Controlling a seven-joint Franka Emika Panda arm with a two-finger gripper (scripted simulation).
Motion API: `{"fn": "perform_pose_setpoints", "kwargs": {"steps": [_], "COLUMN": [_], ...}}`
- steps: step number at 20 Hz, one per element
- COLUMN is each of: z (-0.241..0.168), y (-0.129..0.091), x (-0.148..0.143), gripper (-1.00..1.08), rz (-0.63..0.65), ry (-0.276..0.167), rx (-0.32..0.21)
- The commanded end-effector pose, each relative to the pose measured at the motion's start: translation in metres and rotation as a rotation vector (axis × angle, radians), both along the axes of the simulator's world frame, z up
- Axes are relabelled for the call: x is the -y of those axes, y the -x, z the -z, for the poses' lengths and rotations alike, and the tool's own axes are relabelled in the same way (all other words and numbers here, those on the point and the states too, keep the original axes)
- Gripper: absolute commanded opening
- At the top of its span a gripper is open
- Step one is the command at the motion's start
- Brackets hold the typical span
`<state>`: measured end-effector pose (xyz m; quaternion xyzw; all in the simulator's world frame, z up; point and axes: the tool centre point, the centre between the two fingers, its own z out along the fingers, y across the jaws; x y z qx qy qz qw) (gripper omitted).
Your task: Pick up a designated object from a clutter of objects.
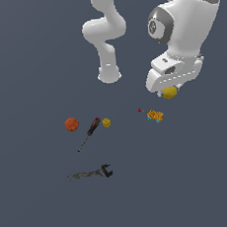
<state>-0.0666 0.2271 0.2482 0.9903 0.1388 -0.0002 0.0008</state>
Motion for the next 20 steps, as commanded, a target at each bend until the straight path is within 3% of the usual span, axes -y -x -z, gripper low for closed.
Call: {"fn": "perform_pose_setpoints", "kwargs": {"steps": [1, 11, 20], "z": [-0.024, -0.095, -0.115], "y": [0.01, 0.034, 0.039], "x": [-0.003, -0.012, -0.015], "gripper": [-1.0, -1.0, -1.0], "rz": [0.0, 0.001, 0.002], "ry": [-0.001, -0.002, -0.002], "rx": [0.0, 0.0, 0.0]}}
